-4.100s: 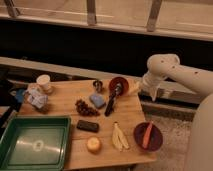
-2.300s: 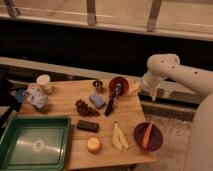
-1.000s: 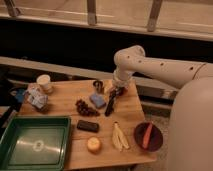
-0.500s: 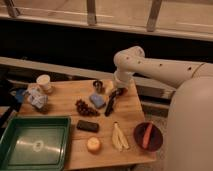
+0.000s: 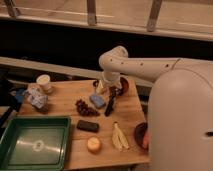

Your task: Place sponge in metal cup

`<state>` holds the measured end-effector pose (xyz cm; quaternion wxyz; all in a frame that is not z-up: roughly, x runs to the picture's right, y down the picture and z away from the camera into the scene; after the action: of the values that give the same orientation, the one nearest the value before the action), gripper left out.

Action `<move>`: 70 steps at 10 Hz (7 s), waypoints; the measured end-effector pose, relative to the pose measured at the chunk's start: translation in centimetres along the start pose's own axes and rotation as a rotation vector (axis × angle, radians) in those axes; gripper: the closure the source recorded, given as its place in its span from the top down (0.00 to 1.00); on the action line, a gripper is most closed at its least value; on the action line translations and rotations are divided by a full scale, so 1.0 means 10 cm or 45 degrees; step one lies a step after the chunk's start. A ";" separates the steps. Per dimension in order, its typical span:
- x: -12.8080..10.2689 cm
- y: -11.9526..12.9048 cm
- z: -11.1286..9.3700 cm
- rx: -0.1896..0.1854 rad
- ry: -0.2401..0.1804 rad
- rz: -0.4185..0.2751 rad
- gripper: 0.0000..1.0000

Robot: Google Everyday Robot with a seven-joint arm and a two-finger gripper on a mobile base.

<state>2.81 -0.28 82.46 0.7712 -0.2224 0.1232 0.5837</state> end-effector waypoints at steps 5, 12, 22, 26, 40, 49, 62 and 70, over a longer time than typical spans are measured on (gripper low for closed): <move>-0.34 0.43 -0.02 -0.201 -0.190 -0.183 0.80; -0.46 0.66 0.23 -0.227 -0.171 -0.229 0.80; -0.44 0.60 0.87 -0.225 0.045 -0.228 0.80; -0.50 0.66 1.00 -0.238 0.076 -0.234 0.80; -0.44 0.57 1.53 -0.356 0.102 -0.173 0.56; -0.50 0.59 1.33 -0.331 0.038 -0.190 0.00; -1.34 0.40 -0.32 -0.108 -0.371 -0.257 0.00; -1.56 0.12 0.13 -0.034 -0.328 -0.204 0.00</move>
<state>-2.95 -12.54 90.30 0.8217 -0.1650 -0.0028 0.5454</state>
